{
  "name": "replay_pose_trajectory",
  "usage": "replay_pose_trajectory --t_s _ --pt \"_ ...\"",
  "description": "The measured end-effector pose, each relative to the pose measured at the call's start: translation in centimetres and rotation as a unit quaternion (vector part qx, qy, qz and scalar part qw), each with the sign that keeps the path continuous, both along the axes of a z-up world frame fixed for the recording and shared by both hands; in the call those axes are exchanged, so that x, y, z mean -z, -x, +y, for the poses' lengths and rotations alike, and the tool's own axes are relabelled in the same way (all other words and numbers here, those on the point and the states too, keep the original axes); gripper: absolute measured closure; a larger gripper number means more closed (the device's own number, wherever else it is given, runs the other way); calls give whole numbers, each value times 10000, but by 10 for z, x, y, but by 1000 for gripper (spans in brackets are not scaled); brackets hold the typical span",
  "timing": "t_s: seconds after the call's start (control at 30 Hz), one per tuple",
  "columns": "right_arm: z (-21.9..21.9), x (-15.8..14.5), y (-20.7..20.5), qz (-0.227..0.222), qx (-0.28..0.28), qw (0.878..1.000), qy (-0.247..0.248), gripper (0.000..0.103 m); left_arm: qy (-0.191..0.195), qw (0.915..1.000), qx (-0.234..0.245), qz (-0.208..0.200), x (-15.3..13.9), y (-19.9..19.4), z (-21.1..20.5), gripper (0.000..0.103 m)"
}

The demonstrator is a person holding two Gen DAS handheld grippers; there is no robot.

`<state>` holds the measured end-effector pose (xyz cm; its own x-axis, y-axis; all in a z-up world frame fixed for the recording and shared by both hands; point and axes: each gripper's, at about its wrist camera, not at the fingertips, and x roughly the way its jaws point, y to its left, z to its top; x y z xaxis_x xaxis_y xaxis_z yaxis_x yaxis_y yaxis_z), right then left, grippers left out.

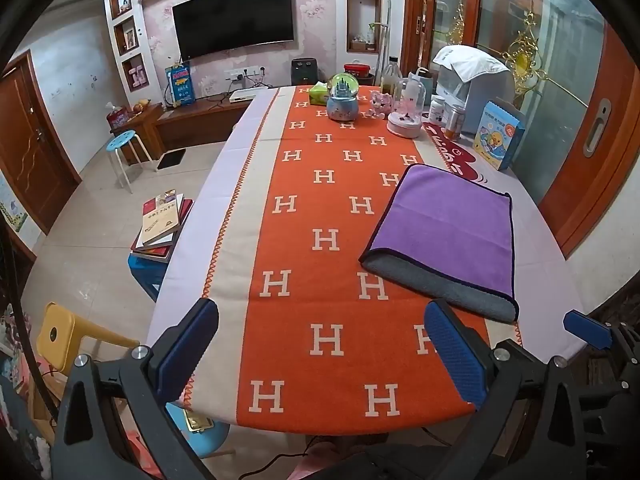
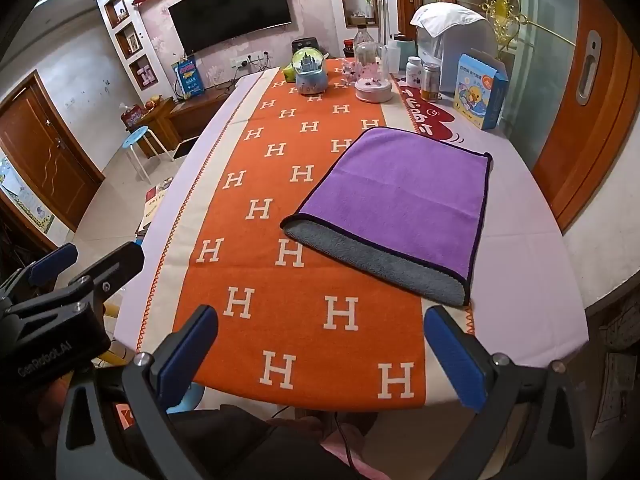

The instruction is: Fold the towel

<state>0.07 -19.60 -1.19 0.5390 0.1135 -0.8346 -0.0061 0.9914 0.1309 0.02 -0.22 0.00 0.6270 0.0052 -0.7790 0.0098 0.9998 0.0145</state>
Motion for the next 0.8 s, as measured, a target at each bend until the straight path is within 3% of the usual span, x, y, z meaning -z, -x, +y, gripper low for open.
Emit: replay_pose_trajectory --t_s 0.8 --pt "6 3 0 32 87 9999 44 0 41 9998 169 8 7 -6 14 1"
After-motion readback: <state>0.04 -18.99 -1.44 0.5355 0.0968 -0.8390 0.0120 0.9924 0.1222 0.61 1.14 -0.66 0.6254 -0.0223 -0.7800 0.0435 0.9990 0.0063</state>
